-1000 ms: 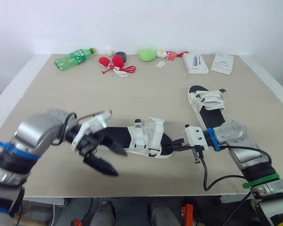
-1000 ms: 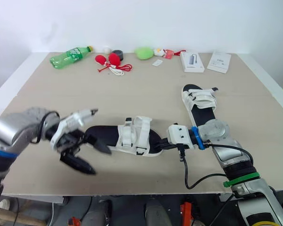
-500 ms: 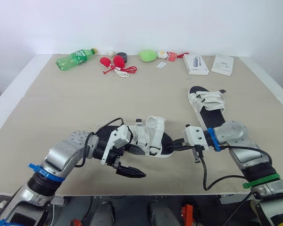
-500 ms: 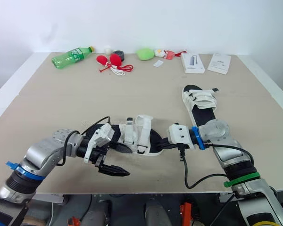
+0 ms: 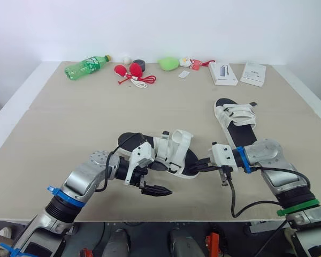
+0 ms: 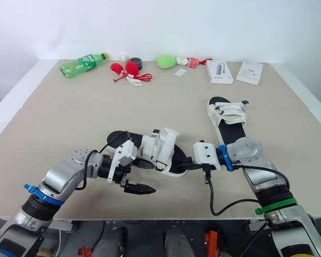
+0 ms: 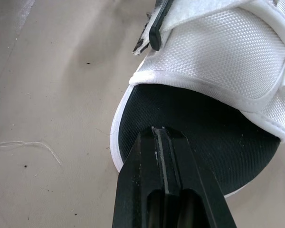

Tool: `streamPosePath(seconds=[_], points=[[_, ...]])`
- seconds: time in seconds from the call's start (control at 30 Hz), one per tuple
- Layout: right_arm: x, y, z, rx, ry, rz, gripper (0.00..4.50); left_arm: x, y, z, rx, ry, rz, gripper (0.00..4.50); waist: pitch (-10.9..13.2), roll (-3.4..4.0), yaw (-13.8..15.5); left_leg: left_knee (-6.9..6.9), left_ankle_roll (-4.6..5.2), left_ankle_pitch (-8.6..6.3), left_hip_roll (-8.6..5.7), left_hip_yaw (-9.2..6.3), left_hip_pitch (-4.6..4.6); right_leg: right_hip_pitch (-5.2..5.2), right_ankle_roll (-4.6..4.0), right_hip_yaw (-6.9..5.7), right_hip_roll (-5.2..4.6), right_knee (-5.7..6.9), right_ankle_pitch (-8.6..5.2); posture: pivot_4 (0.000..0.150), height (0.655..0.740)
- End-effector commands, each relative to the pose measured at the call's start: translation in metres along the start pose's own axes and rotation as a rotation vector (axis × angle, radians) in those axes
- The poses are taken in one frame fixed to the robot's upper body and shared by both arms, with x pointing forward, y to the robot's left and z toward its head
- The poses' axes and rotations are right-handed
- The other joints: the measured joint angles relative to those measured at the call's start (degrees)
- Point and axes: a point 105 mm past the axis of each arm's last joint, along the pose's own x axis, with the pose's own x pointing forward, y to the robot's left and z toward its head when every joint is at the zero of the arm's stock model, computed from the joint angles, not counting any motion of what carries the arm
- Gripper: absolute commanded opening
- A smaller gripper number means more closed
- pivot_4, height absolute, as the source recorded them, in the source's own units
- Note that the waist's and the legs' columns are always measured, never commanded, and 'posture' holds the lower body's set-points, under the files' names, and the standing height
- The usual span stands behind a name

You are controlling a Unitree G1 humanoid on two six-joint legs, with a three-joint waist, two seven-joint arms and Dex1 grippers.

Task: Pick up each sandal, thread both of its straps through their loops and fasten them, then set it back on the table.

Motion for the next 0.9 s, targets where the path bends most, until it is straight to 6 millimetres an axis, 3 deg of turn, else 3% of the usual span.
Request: streamPosePath(seconds=[0.03, 0.3, 0.5, 0.53, 0.57, 0.83, 0.87, 0.9], points=[[0.002, 0.013, -0.02, 0.056, 0.087, 0.048, 0.0, 0.001, -0.001, 0.013, 0.059, -0.051, 0.009, 4.46, 0.0, 0.0, 0.03, 0.0, 0.0, 0.0, 0.0, 0.0, 0.0, 0.0, 0.0, 0.0, 0.0, 0.0, 0.0, 0.15, 0.74], [0.002, 0.012, -0.02, 0.057, 0.088, 0.047, 0.0, 0.002, -0.009, 0.025, 0.049, -0.105, -0.059, 4.46, 0.0, 0.0, 0.04, -0.01, 0.0, 0.0, 0.0, 0.0, 0.0, 0.0, 0.0, 0.0, 0.01, 0.0, 0.0, 0.15, 0.74], [0.002, 0.012, -0.02, 0.057, 0.089, 0.045, 0.0, 0.003, -0.002, 0.019, 0.023, -0.075, -0.042, 4.46, 0.0, 0.0, 0.04, 0.0, 0.0, 0.0, 0.0, 0.0, 0.01, 0.0, 0.0, 0.0, 0.0, 0.0, 0.0, 0.15, 0.74], [0.002, 0.012, -0.02, 0.058, 0.089, 0.045, 0.0, 0.004, 0.0, 0.019, 0.013, -0.078, -0.037, 3.97, 0.0, 0.0, 0.04, 0.0, 0.0, 0.0, -0.01, 0.0, 0.0, 0.0, 0.0, 0.0, 0.0, 0.0, 0.0, 0.15, 0.74], [0.002, 0.012, -0.02, 0.059, 0.089, 0.045, 0.0, 0.004, 0.001, 0.019, 0.009, -0.078, -0.035, 3.93, 0.0, 0.0, 0.04, 0.0, 0.0, 0.0, 0.0, 0.0, 0.0, 0.0, 0.0, 0.0, 0.0, 0.0, 0.0, 0.15, 0.74], [0.0, 0.013, -0.021, 0.063, 0.094, 0.043, 0.0, 0.009, 0.0, 0.011, 0.019, -0.049, -0.043, 0.38, 0.0, 0.0, 0.03, -0.01, 0.0, 0.0, -0.01, 0.0, 0.0, 0.0, 0.0, 0.0, 0.0, 0.0, -0.01, 0.15, 0.74], [0.0, 0.013, -0.021, 0.063, 0.094, 0.042, 0.0, 0.009, 0.0, 0.011, 0.021, -0.048, -0.045, 0.08, 0.0, 0.0, 0.03, -0.01, 0.0, 0.0, -0.01, 0.0, 0.0, 0.0, 0.0, 0.0, 0.0, 0.0, -0.01, 0.15, 0.74], [0.0, 0.013, -0.021, 0.063, 0.095, 0.042, 0.0, 0.009, -0.001, 0.011, 0.022, -0.046, -0.046, 0.08, 0.0, 0.0, 0.03, -0.01, 0.0, 0.0, -0.01, 0.0, 0.0, 0.0, 0.0, 0.0, 0.0, 0.0, -0.01, 0.15, 0.74]])
